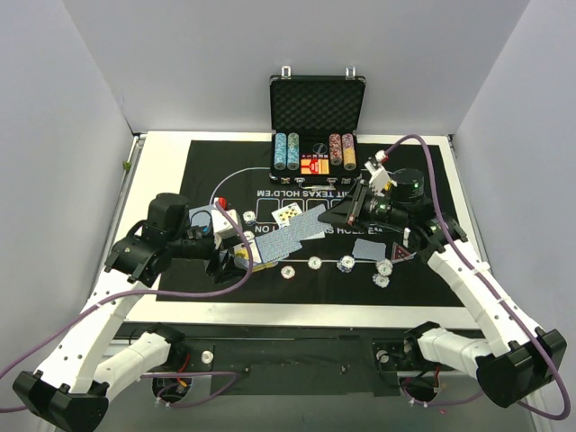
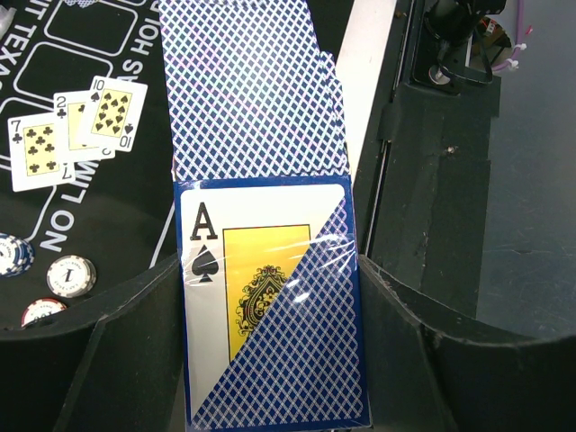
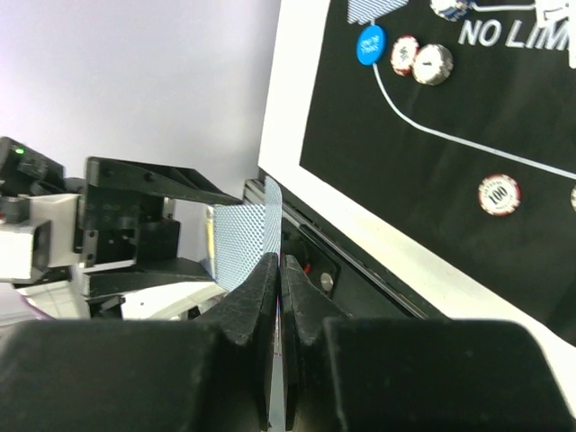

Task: Distribute texas hold em gaming equipment

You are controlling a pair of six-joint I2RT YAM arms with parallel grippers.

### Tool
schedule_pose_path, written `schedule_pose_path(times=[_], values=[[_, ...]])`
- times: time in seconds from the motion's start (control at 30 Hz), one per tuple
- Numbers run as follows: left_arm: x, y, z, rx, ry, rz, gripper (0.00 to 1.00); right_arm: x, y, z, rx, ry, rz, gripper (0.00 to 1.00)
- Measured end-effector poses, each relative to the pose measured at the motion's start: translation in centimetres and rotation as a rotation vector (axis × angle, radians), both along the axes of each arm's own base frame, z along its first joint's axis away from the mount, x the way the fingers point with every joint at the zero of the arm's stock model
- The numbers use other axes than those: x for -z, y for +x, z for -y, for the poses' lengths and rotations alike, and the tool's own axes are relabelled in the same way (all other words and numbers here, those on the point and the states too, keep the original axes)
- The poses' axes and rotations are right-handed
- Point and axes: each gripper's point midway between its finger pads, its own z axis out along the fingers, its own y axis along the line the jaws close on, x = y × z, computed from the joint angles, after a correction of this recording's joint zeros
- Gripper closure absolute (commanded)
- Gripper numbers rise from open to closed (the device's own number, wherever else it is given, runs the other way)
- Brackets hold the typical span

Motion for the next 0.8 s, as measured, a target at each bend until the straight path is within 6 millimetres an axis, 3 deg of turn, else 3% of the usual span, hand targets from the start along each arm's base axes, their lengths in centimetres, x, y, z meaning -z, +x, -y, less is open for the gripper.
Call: schedule_pose_path(times=[0.27,0.47,0.63,0.8], values=[[-0.3,0.1,0.1,0.003,-0.008,0.013,1.00,-2.7,0.6,0.0,0.011,0.099,0.033,1.00],[-0.5,0.1,0.1,0.003,-0.014,0.024,1.00,-2.5,2.9,1.8,0.089,0.100,0.032,1.00],[-0.5,0.1,0.1,0.003,-0.015,0.027,1.00,0.2,5.1,2.0,0.118,0.055,-0.016,1.00],[-0.6,0.1,0.1,0.003,-0.016,0.030,1.00,6.1,7.8,1.4,0.145,-0.040,-0.104,1.00]])
